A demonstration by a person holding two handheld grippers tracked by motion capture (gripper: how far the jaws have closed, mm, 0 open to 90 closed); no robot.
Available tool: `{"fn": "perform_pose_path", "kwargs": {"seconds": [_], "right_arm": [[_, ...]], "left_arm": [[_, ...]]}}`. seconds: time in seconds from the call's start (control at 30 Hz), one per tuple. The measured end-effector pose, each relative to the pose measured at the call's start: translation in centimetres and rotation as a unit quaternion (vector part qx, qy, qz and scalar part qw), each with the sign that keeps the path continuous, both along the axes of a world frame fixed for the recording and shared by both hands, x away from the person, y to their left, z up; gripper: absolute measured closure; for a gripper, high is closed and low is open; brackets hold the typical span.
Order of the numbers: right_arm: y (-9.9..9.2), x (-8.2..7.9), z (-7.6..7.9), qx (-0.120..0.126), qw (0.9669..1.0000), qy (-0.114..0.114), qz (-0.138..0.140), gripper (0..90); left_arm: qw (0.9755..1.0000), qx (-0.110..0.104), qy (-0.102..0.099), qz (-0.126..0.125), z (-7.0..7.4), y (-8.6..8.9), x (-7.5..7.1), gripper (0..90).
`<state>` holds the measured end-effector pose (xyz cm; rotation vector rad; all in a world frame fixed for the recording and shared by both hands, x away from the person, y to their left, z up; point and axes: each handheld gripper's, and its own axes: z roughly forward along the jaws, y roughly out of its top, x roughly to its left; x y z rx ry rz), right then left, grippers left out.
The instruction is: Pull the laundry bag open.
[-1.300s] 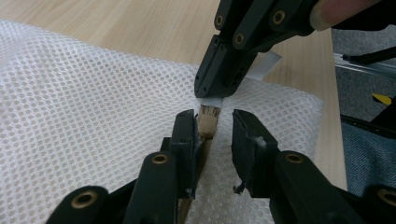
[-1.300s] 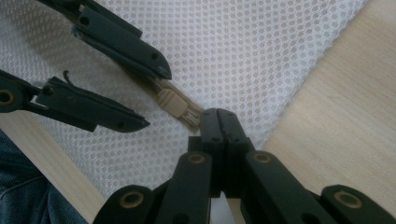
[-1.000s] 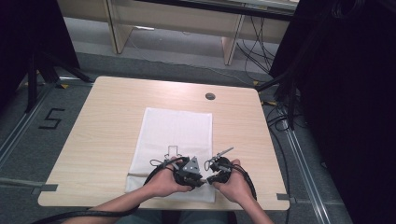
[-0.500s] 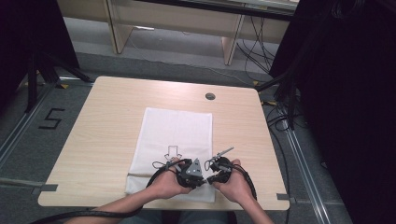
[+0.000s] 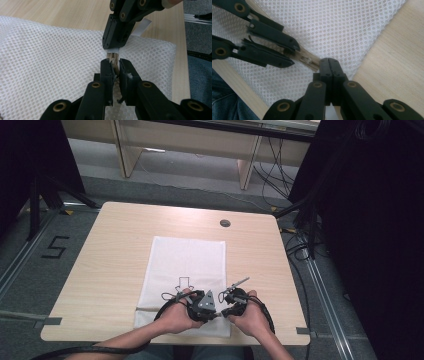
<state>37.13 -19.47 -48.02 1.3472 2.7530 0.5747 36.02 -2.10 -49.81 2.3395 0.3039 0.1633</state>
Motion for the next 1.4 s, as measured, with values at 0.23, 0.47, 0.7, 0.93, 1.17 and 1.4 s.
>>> {"fn": "perform_pose_path", "kwargs": {"seconds": [0.23, 0.47, 0.7, 0.93, 1.17, 1.4], "right_arm": [[-0.26, 0.18, -0.11, 0.007, 0.9999, -0.006, 0.012, 90.0], [-0.1, 0.07, -0.05, 0.0, 0.9999, -0.005, 0.01, 90.0], [-0.21, 0.14, -0.12, 0.007, 0.9998, -0.009, 0.015, 90.0], [-0.25, 0.12, -0.09, 0.007, 0.9999, -0.004, 0.01, 90.0], [-0.31, 0.2, -0.14, 0.009, 0.9998, -0.007, 0.014, 90.0], [-0.32, 0.2, -0.13, 0.009, 0.9999, -0.001, 0.007, 90.0]], "left_arm": [[0.9998, -0.014, 0.015, 0.007, -0.26, 0.38, 0.02, 81.2], [0.9998, -0.01, 0.012, 0.007, 0.08, 0.62, -0.14, 81.2], [0.9999, -0.006, 0.011, 0.004, 0.18, 0.74, -0.06, 81.2], [0.9999, -0.009, 0.008, 0.002, 0.24, 0.76, -0.03, 81.2], [0.9998, -0.01, 0.014, 0.009, 0.45, 0.97, -0.2, 81.3], [0.9999, -0.011, 0.011, 0.004, 0.46, 1.05, -0.04, 81.2]]}}
